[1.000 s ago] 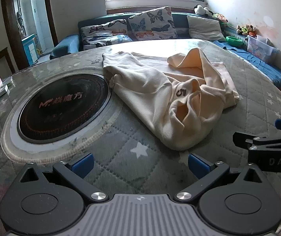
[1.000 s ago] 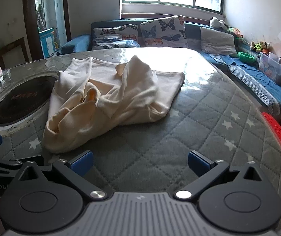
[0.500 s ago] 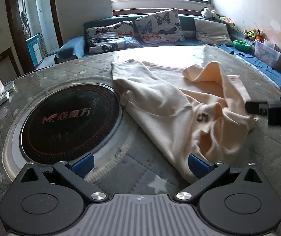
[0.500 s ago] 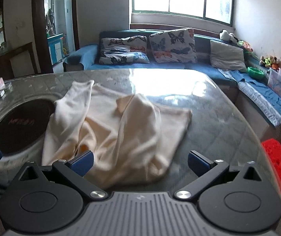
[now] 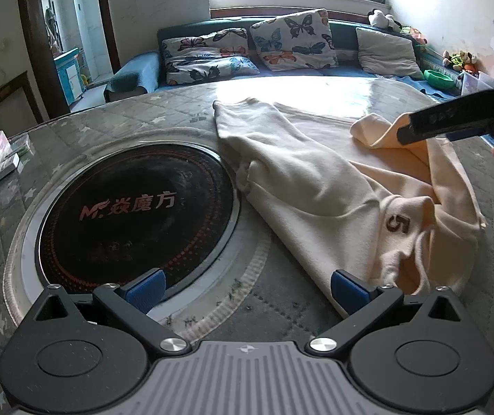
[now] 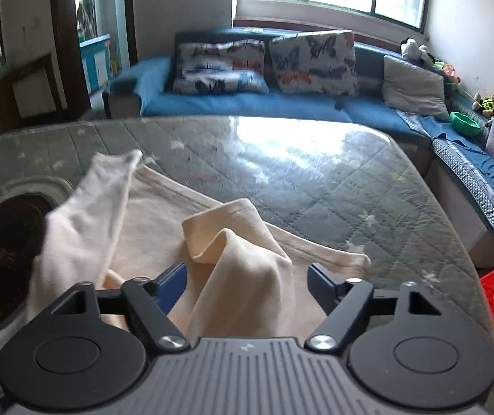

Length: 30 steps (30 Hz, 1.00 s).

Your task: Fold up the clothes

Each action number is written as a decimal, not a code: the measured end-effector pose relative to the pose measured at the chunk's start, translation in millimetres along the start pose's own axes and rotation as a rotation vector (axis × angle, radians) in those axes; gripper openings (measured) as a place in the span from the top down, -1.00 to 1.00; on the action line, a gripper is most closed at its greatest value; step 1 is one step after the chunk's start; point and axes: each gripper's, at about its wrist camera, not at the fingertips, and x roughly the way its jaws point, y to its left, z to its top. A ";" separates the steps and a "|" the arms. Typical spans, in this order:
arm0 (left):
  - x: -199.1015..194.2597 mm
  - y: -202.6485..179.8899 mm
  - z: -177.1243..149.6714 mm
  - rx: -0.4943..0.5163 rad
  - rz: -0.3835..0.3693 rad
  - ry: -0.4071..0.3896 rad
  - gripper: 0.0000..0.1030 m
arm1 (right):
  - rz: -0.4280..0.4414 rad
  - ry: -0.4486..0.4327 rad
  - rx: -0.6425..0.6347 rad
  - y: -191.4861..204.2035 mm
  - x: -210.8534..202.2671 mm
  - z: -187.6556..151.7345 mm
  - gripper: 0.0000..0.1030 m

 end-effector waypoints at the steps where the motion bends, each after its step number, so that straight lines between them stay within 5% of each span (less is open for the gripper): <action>1: 0.7 -0.4 1.6 0.004 0.003 -0.002 -1.00 | 0.001 0.013 -0.006 -1.1 5.1 -0.6 -0.14; 6: 3.2 -6.2 13.0 0.036 0.000 -0.024 -1.00 | 0.003 0.028 -0.005 -13.7 12.6 -6.6 0.72; 8: 4.8 -10.7 19.4 0.044 -0.005 -0.033 -1.00 | -0.003 0.014 0.016 -25.8 4.6 -11.0 0.86; 17: 12.9 -29.9 54.8 0.080 -0.052 -0.098 -1.00 | -0.038 -0.110 0.095 -64.4 -66.9 -60.3 0.94; 26: 38.0 -53.1 74.0 0.098 -0.153 -0.073 -0.98 | -0.046 -0.034 0.146 -75.0 -79.1 -119.3 0.80; 30: 49.5 -66.2 69.5 0.162 -0.143 -0.043 -0.63 | -0.032 -0.021 0.165 -76.0 -75.8 -127.1 0.74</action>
